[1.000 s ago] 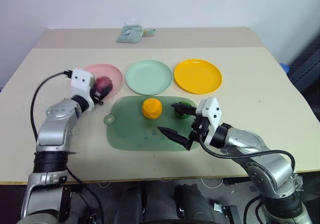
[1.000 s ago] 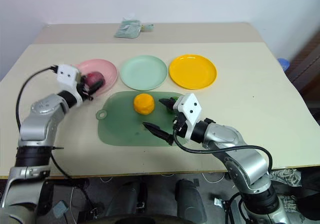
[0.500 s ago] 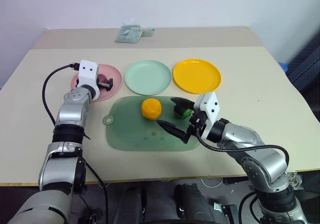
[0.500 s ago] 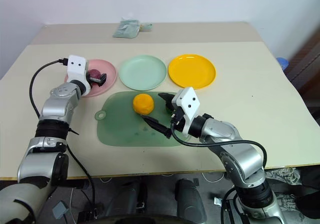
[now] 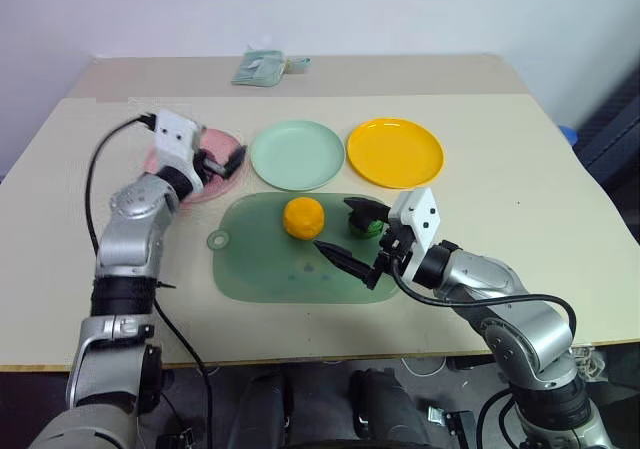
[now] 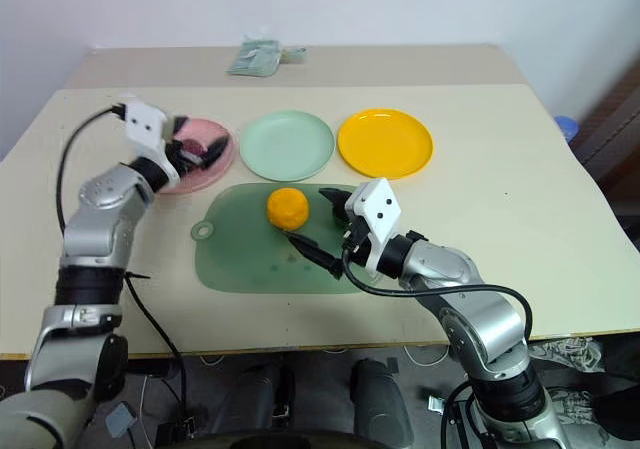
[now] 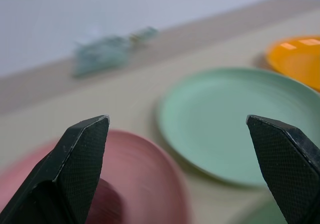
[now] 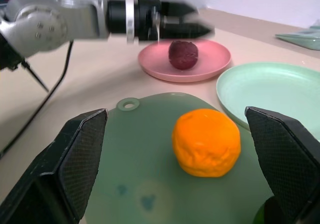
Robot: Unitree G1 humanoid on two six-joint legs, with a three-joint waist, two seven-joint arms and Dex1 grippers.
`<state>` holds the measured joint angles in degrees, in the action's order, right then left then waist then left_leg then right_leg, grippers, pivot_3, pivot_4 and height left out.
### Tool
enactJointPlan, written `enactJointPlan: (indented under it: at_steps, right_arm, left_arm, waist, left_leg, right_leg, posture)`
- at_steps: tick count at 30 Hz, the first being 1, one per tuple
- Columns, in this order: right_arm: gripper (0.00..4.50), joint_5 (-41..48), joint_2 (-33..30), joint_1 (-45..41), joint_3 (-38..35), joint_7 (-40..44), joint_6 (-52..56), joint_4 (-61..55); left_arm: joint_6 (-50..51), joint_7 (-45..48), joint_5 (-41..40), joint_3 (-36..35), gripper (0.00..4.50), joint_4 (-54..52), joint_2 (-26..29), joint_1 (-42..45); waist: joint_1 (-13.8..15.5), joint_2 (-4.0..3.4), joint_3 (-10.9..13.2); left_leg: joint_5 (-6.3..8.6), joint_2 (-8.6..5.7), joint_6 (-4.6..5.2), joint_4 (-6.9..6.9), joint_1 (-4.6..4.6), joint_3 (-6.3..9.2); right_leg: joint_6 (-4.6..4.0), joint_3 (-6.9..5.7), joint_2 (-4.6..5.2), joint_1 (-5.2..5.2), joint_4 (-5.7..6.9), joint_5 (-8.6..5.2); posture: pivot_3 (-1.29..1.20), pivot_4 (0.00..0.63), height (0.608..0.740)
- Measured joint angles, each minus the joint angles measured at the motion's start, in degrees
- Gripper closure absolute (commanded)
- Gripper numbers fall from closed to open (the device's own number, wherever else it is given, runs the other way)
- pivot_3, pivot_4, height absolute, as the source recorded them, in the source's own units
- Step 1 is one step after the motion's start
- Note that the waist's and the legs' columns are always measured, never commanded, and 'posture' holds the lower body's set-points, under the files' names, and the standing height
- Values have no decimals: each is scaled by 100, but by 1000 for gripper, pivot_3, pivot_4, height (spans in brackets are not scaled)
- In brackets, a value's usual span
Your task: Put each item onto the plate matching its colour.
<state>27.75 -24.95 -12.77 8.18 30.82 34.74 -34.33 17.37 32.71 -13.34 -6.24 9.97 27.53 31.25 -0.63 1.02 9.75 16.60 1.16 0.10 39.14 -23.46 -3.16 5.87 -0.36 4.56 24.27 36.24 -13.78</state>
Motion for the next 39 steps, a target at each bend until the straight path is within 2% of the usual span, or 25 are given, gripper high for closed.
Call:
enactJointPlan:
  at_steps: [6, 14, 19, 27, 33, 36, 38, 39]
  right_arm:
    - [0, -440, -108, -495, 284, -150, 358, 362]
    - [0, -997, 588, -1503, 1045, -493, 716, 1081]
    - [0, -1315, 1065, -1846, 1176, -837, 1030, 1804]
    - [0, -1638, 1171, -1931, 1191, -908, 1159, 2319]
    - [0, -1634, 1282, -1924, 1191, -802, 1260, 2334]
    - [718, -1645, 1323, -1911, 1178, -817, 1259, 2336]
    - [1564, -1653, 1343, -1900, 1174, -834, 1258, 2336]
    - [1680, -1662, 1361, -1890, 1172, -845, 1258, 2336]
  left_arm:
    - [67, 796, -162, 60, 13, -711, 650, -858]
    - [6, 1837, -579, -435, 13, -1379, 1566, -2294]
    - [-30, 2026, -747, -610, 13, -1800, 1644, -2776]
    - [11, 2235, -1096, -708, 13, -2584, 1664, -3517]
    - [-5, 2244, -1098, -708, 13, -2594, 1687, -3543]
    - [-21, 2243, -1096, -701, 0, -2583, 1687, -3528]
    - [-25, 2242, -1094, -685, 0, -2580, 1686, -3496]
    - [-33, 2240, -1092, -678, 0, -2580, 1685, -3489]
  waist:
    - [-44, -1, 0]
    - [-17, -1, 0]
    - [-2, 1, -1]
    - [-41, -2, 0]
    - [-36, -2, 1]
    - [-37, -2, 1]
    - [-39, -2, 1]
    - [-40, -2, 1]
  left_leg:
    - [0, 19, 0, -3, 3, -4]
    - [0, 32, 0, -2, 2, -8]
    - [1, 26, 1, -3, -1, -8]
    - [1, 31, 0, -7, -1, -9]
    - [1, 31, 1, -7, -1, -10]
    - [1, 31, 1, -7, -1, -10]
    - [1, 31, 1, -7, -1, -10]
    - [1, 31, 1, -7, -1, -10]
  right_leg:
    - [-3, 1, -8, 5, 1, -1]
    - [-6, 0, -3, 7, 0, -2]
    - [-6, 0, 6, 7, -2, -2]
    - [-7, 0, 1, 13, 0, -2]
    - [-7, 0, 1, 13, 0, -2]
    - [-7, 0, 0, 13, 0, -2]
    - [-7, 0, 0, 13, 0, -2]
    - [-7, 0, -1, 13, 0, -2]
  posture:
    - [0, 150, 733]
    - [0, 150, 733]
    - [0, 150, 733]
    - [0, 150, 733]
    - [0, 150, 733]
    - [0, 150, 733]
    - [0, 150, 733]
    - [0, 150, 733]
